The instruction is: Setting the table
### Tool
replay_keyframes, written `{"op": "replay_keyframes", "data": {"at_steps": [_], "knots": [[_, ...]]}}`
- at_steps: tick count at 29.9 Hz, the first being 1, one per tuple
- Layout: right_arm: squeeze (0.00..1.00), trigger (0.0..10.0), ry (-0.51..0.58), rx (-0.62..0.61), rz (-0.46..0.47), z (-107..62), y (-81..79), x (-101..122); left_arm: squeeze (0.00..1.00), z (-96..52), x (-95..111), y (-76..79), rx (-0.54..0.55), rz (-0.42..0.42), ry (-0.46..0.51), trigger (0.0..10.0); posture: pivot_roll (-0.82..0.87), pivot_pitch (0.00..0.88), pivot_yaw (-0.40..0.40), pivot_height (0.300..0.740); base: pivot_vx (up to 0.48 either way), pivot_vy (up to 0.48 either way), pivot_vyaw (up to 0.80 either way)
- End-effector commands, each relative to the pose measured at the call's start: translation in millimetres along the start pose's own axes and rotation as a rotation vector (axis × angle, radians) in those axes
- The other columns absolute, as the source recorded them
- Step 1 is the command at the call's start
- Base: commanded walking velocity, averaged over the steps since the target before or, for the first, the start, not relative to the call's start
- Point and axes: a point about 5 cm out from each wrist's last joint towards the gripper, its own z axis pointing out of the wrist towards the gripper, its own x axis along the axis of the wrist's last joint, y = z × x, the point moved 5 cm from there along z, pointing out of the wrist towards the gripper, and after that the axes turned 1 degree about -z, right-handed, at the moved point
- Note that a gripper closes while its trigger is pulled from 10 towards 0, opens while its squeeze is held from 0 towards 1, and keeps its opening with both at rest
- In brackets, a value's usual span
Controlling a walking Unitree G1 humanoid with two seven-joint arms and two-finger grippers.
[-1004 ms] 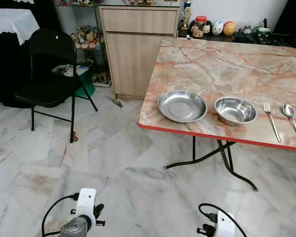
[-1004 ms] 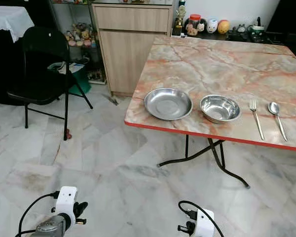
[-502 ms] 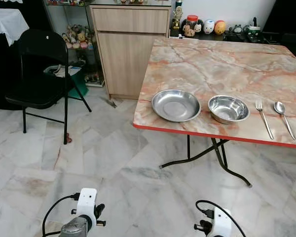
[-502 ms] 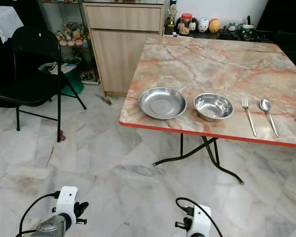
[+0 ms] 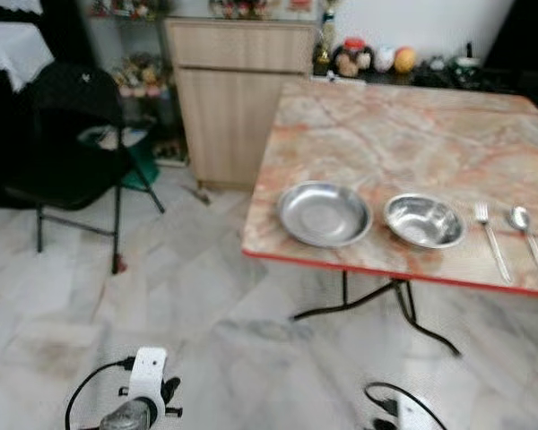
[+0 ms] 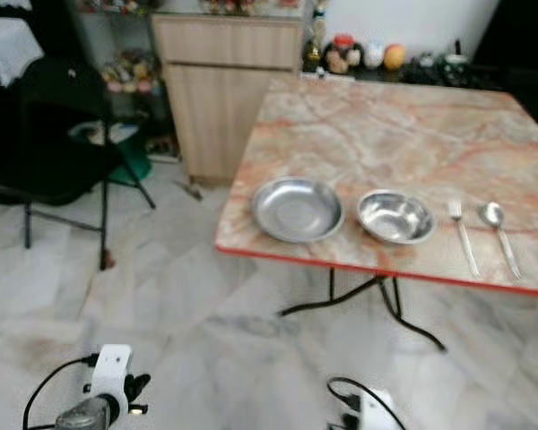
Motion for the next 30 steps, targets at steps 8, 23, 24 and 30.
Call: {"op": "replay_keyframes", "data": {"at_steps": [8,23,24,30], "knots": [[0.00,10.0,0.038,0.023,0.010,6.5,-14.1,17.9,0.00,-1.1,-1.8,-5.2,0.018,0.028,-0.009,10.0,0.05,0.000,-0.037,0.740,0.202,0.000,0.00],[0.00,10.0,0.055,0.066,-0.013,16.0,-61.1,34.0,0.00,-4.5,12.3,-20.1,0.068,0.008,0.090,10.0,0.06,0.000,-0.037,0.740,0.000,0.000,0.00],[0.00,10.0,0.055,0.066,-0.013,16.1,-61.9,33.9,0.00,-4.9,17.7,-22.0,0.073,0.003,0.117,10.0,0.05,0.000,-0.037,0.740,0.000,0.000,0.00],[0.00,10.0,0.053,0.061,-0.015,15.9,-61.6,32.9,0.00,-11.1,59.7,-35.4,0.123,-0.009,0.325,10.0,0.05,0.000,-0.035,0.740,0.000,0.000,0.00]]}}
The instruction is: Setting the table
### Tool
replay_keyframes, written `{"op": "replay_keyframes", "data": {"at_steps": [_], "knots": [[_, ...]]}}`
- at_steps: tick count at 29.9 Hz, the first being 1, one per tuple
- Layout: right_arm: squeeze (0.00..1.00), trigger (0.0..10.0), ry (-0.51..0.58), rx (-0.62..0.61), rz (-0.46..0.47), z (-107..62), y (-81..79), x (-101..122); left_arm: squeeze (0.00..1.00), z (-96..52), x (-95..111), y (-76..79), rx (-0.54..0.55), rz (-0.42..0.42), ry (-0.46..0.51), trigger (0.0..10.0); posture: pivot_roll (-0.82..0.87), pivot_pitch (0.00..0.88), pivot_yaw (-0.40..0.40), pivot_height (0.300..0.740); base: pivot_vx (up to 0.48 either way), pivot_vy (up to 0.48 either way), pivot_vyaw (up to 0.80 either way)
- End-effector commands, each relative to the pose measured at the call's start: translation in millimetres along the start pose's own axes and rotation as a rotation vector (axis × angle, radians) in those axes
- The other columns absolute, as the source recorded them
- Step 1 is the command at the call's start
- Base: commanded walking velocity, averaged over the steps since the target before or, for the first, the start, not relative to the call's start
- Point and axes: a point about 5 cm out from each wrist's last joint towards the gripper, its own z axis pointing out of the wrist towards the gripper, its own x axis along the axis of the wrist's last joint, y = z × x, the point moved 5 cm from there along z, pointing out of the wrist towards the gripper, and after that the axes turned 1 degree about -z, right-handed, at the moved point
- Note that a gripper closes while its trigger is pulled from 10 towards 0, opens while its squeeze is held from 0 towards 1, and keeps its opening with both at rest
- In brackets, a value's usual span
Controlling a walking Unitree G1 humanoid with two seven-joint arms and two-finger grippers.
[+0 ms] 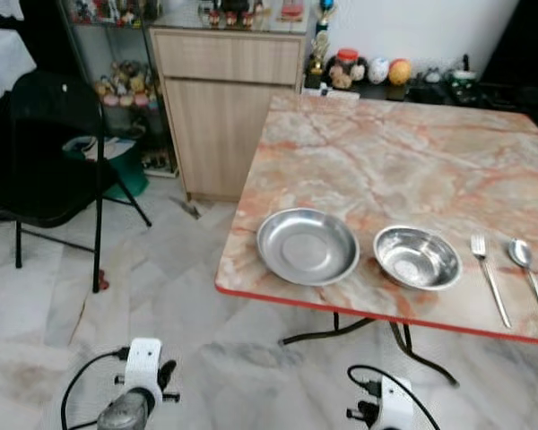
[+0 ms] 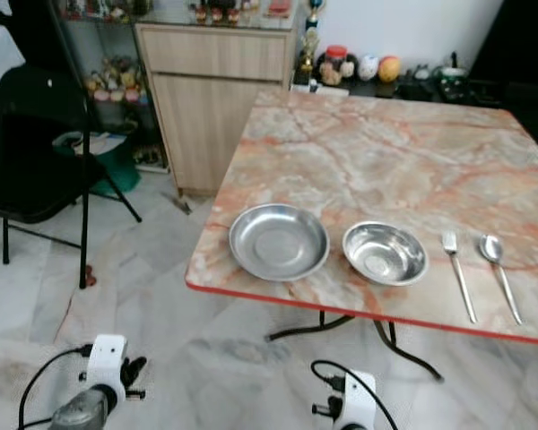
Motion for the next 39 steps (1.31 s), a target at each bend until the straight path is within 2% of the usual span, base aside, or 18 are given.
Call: {"op": "replay_keyframes", "data": {"at_steps": [1,4,5,6,7,9,12,13,15,19,20,21,23,27,33,39], "knots": [[0.00,10.0,-0.002,-0.010,-0.005,-0.2,2.8,-0.2,0.00,2.3,32.0,-11.6,0.047,-0.012,0.144,10.0,0.05,0.000,-0.035,0.740,0.000,0.000,0.00],[0.00,10.0,-0.002,-0.013,-0.003,-1.2,6.1,-1.6,0.00,1.5,75.4,-22.1,0.089,-0.015,0.323,10.0,0.05,0.000,-0.034,0.740,0.000,0.000,0.00],[0.00,10.0,-0.002,-0.015,-0.004,-1.8,8.9,-2.3,0.00,0.0,99.3,-26.3,0.107,-0.012,0.410,10.0,0.06,0.000,-0.034,0.740,0.000,0.000,0.00],[0.00,10.0,-0.003,-0.016,-0.005,-2.1,9.9,-2.7,0.00,-1.1,109.4,-26.7,0.109,-0.003,0.446,10.0,0.06,0.000,-0.034,0.740,0.000,0.000,0.00],[0.00,10.0,-0.003,-0.016,-0.010,-2.6,11.7,-3.2,0.00,-3.6,130.5,-26.0,0.105,0.015,0.519,10.0,0.06,0.000,-0.034,0.740,0.000,0.000,0.00],[0.00,10.0,-0.003,-0.017,-0.012,-2.7,12.3,-3.3,0.00,-4.7,137.9,-25.6,0.104,0.021,0.545,10.0,0.06,0.000,-0.034,0.740,0.000,0.000,0.00],[0.00,10.0,0.002,-0.017,-0.008,-3.1,14.8,-2.5,0.00,-11.5,178.1,-19.4,0.087,0.029,0.676,10.0,0.05,0.000,-0.026,0.740,0.000,0.000,0.00],[0.00,10.0,0.003,-0.018,-0.005,-3.2,15.3,-2.4,0.00,-17.7,197.1,-13.2,0.079,0.075,0.745,10.0,0.04,0.000,-0.020,0.740,0.000,0.000,0.00],[0.00,10.0,0.002,-0.018,-0.006,-3.2,14.7,-2.7,0.00,-24.4,211.2,-4.6,0.058,0.104,0.798,10.0,0.04,0.000,-0.014,0.740,0.000,0.000,0.00],[0.00,10.0,0.000,-0.021,0.001,-2.9,13.1,-3.4,0.00,-28.9,219.9,8.2,0.011,0.088,0.822,10.0,0.04,0.000,-0.010,0.740,0.000,0.000,0.00],[0.00,10.0,-0.005,-0.021,0.003,-2.7,10.9,-4.8,0.00,-29.9,221.0,16.1,-0.011,0.080,0.825,10.0,0.04,0.000,-0.010,0.740,0.000,0.000,0.00],[0.00,10.0,-0.005,-0.021,0.003,-2.7,10.9,-4.8,0.00,-29.9,221.0,16.1,-0.011,0.080,0.825,10.0,0.04,0.000,-0.010,0.740,0.000,0.000,0.00],[0.00,10.0,-0.017,-0.014,0.003,-2.2,3.2,-8.3,0.00,-29.3,214.5,26.7,-0.040,0.113,0.809,10.0,0.04,0.000,-0.007,0.740,0.000,0.000,0.00],[0.00,10.0,-0.018,-0.009,0.001,-2.1,1.4,-8.8,0.00,-29.5,212.3,23.6,-0.023,0.082,0.798,10.0,0.03,0.000,-0.007,0.740,0.000,-0.216,0.00],[0.00,10.0,-0.015,-0.022,0.005,-3.4,8.2,-9.6,0.00,-30.3,216.2,21.7,-0.025,0.073,0.788,10.0,0.04,0.000,-0.007,0.740,0.000,-0.305,0.00],[0.00,10.0,-0.016,-0.028,0.009,-4.5,12.0,-11.3,0.00,-30.5,216.6,17.8,-0.015,0.092,0.781,10.0,0.03,0.000,-0.009,0.740,0.000,-0.041,0.00]]}}
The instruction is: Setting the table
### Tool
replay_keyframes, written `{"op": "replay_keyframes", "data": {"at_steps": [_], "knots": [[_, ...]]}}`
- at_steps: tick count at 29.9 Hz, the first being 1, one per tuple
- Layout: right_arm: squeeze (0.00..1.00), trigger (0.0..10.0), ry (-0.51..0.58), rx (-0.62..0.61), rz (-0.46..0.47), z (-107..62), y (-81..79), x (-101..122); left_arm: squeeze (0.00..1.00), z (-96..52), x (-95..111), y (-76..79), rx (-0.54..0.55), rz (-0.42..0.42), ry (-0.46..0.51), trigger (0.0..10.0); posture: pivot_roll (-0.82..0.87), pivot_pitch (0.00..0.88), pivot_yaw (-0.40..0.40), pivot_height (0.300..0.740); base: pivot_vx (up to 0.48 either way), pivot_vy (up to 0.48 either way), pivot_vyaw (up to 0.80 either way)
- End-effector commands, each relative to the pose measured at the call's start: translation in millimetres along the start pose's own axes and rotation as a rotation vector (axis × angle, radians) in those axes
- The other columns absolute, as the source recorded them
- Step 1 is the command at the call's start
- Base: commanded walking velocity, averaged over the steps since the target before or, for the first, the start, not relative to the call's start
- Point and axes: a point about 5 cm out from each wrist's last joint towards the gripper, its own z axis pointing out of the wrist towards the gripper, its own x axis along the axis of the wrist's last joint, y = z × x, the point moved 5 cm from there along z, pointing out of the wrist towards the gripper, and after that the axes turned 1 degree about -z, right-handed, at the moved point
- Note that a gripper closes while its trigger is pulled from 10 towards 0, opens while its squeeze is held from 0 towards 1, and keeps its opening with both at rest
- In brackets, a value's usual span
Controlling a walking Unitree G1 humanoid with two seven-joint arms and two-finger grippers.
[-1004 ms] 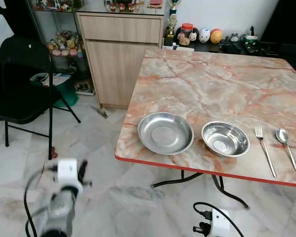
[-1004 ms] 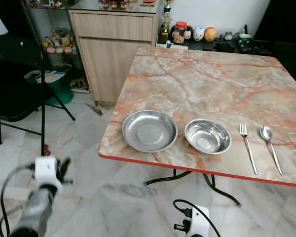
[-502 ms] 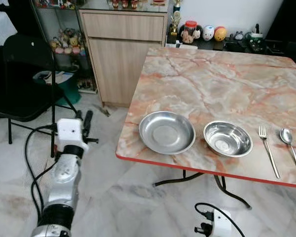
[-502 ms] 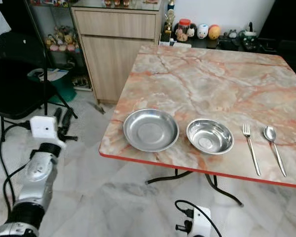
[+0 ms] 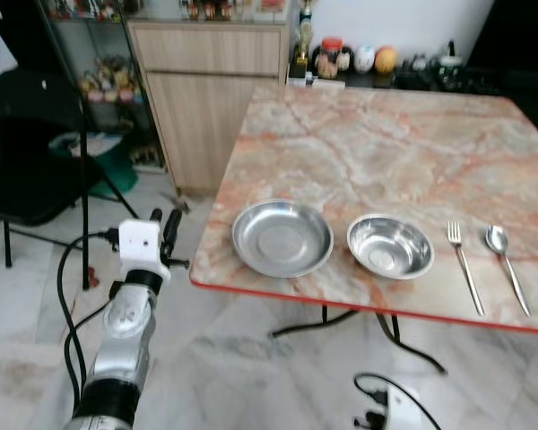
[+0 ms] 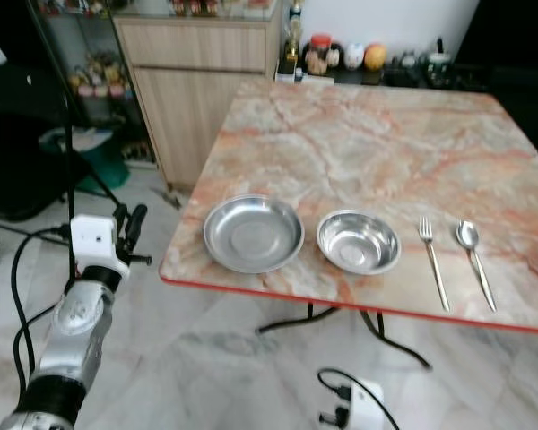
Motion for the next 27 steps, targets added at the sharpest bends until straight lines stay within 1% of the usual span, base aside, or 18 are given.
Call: {"op": "replay_keyframes", "data": {"at_steps": [1,6,10,13,19,21,24,25,27], "knots": [[0.00,10.0,0.005,0.004,0.010,0.2,-3.3,0.0,0.00,0.2,3.5,-4.5,0.004,0.005,0.002,10.0,0.04,0.000,-0.011,0.740,0.000,0.000,0.00],[0.00,10.0,0.004,0.000,0.013,0.6,-3.7,0.6,0.00,2.0,3.5,-4.4,-0.003,-0.032,-0.012,10.0,0.04,0.000,-0.011,0.740,0.000,0.000,0.00],[0.00,10.0,0.004,0.000,0.014,0.8,-5.0,0.6,0.00,3.5,2.5,-1.8,-0.016,-0.028,-0.023,10.0,0.04,0.000,-0.012,0.740,0.000,0.000,0.00],[0.00,10.0,0.003,0.000,0.014,0.7,-5.0,0.2,0.00,3.7,2.4,-1.7,-0.017,-0.021,-0.024,10.0,0.04,0.000,-0.012,0.740,0.000,-0.255,0.00],[0.00,10.0,0.001,0.001,0.014,0.0,-4.1,-1.6,0.00,3.1,3.6,-1.4,-0.029,-0.025,-0.025,10.0,0.04,0.000,-0.011,0.740,0.000,-0.477,0.00],[0.00,10.0,0.001,0.000,0.014,-0.2,-2.9,-2.0,0.00,3.7,4.6,-4.1,-0.023,-0.036,-0.025,10.0,0.03,0.000,-0.011,0.740,0.000,0.000,0.00],[0.00,10.0,0.000,-0.002,0.011,-0.3,-2.4,-2.1,0.00,7.0,8.8,-4.9,-0.055,-0.009,-0.019,10.0,0.03,0.000,-0.011,0.740,0.000,0.000,0.00],[0.00,10.0,0.000,-0.001,0.012,-0.2,-2.8,-2.0,0.00,9.2,11.2,-7.7,-0.052,-0.016,-0.018,10.0,0.03,0.000,-0.011,0.740,0.000,0.000,0.00],[0.00,10.0,0.001,-0.001,0.012,-0.3,-2.8,-2.1,0.00,10.1,12.0,-8.2,-0.056,-0.016,-0.018,10.0,0.03,0.000,-0.010,0.740,0.000,0.000,0.00]]}}
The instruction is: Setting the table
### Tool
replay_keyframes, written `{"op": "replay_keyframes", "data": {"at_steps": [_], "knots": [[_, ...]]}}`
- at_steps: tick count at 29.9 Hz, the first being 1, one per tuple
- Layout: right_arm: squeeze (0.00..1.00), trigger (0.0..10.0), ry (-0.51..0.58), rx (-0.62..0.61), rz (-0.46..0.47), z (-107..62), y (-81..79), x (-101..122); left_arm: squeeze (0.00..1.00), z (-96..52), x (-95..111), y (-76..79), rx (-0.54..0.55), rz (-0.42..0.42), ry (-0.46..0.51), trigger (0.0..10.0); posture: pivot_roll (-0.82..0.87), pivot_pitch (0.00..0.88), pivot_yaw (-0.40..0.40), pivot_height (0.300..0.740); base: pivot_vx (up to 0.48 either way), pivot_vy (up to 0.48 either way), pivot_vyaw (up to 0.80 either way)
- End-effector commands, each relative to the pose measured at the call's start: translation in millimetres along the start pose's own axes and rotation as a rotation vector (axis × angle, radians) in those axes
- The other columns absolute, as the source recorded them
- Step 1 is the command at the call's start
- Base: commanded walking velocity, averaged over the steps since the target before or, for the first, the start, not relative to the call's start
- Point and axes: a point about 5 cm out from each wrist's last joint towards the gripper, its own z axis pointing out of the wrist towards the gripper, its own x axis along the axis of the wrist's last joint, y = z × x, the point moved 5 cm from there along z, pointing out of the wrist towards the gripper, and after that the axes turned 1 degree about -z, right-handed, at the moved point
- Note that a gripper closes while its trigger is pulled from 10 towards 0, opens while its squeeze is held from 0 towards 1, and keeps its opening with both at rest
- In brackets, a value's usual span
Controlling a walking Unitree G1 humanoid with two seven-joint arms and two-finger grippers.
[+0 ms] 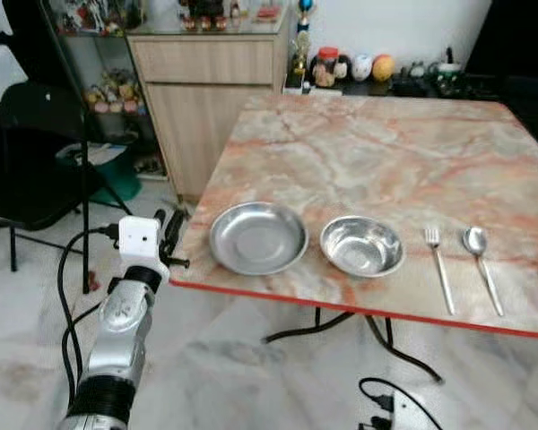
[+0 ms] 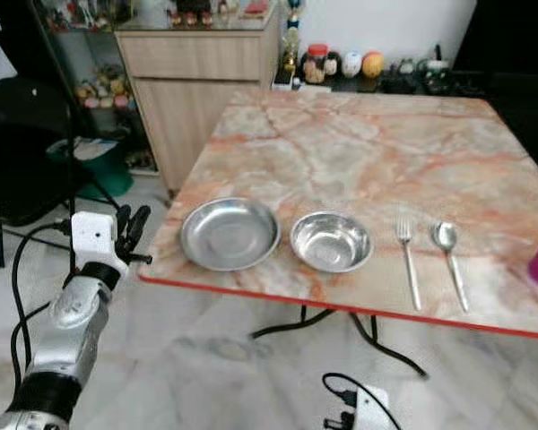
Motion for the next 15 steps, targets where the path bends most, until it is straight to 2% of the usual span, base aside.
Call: {"op": "replay_keyframes", "data": {"at_steps": [1,4,5,6,8,10,15], "knots": [[0.00,10.0,-0.008,0.009,0.011,-0.5,-4.9,-4.2,0.00,4.0,5.8,-2.1,-0.018,-0.008,0.001,10.0,0.03,0.000,-0.010,0.740,0.000,0.000,0.00],[0.00,10.0,-0.008,0.013,0.009,0.3,-8.8,-3.1,0.00,5.2,4.1,-4.5,-0.010,-0.054,-0.016,10.0,0.04,0.000,-0.010,0.740,0.000,0.000,0.00],[0.00,10.0,-0.007,0.017,0.007,0.8,-12.8,-2.8,0.00,5.6,0.8,-5.0,-0.007,-0.096,-0.036,10.0,0.03,0.000,-0.011,0.740,0.000,0.000,0.00],[0.00,10.0,-0.007,0.017,0.007,0.8,-12.8,-2.8,0.00,5.6,0.8,-5.0,-0.007,-0.096,-0.036,10.0,0.03,0.000,-0.011,0.740,0.000,0.000,0.00],[0.00,10.0,-0.006,0.019,0.005,0.9,-14.5,-3.0,0.00,6.0,-5.4,-1.2,-0.027,-0.154,-0.071,10.0,0.03,0.000,-0.013,0.740,0.000,0.000,0.00],[0.00,10.0,-0.007,0.019,0.004,0.4,-13.9,-4.3,1.00,6.5,-10.5,3.7,-0.050,-0.210,-0.097,10.0,0.03,0.000,-0.013,0.740,0.000,0.000,0.00],[0.00,10.0,-0.008,0.015,0.005,-0.8,-11.1,-7.1,1.00,8.7,-19.8,13.5,-0.094,-0.276,-0.147,10.0,0.03,0.000,-0.014,0.740,0.000,0.000,0.00]]}}
